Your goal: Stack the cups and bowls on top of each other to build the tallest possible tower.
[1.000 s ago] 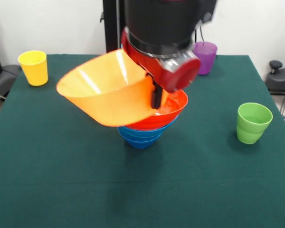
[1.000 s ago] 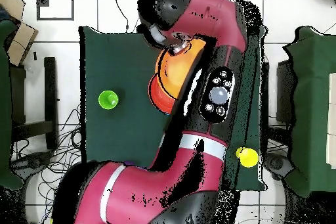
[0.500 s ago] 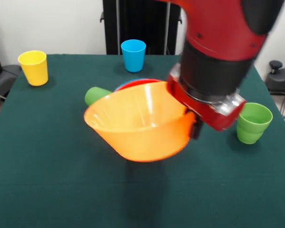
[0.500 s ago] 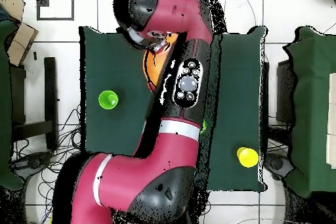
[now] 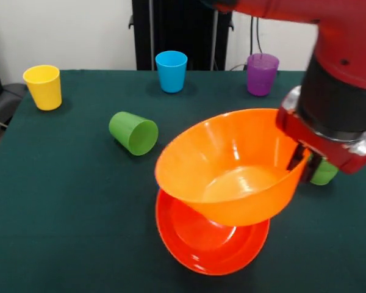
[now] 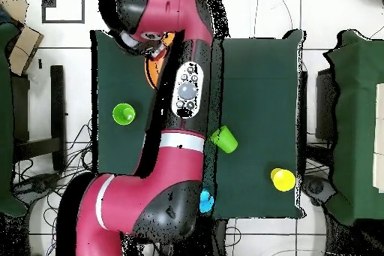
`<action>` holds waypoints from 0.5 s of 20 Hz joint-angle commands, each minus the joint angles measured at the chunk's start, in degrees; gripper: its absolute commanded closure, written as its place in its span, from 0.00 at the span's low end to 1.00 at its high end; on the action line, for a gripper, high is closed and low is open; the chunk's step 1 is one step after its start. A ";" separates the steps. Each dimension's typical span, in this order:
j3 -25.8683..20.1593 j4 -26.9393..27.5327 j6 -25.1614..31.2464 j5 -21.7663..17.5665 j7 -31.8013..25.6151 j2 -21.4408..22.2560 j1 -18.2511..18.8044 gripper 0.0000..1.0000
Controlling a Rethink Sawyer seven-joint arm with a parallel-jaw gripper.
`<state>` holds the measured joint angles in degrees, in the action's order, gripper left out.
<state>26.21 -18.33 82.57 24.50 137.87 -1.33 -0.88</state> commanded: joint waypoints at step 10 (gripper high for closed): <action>3.38 -8.84 10.32 2.11 6.97 13.47 -1.09 1.00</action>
<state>30.77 -17.36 87.63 28.95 139.06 1.80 -2.29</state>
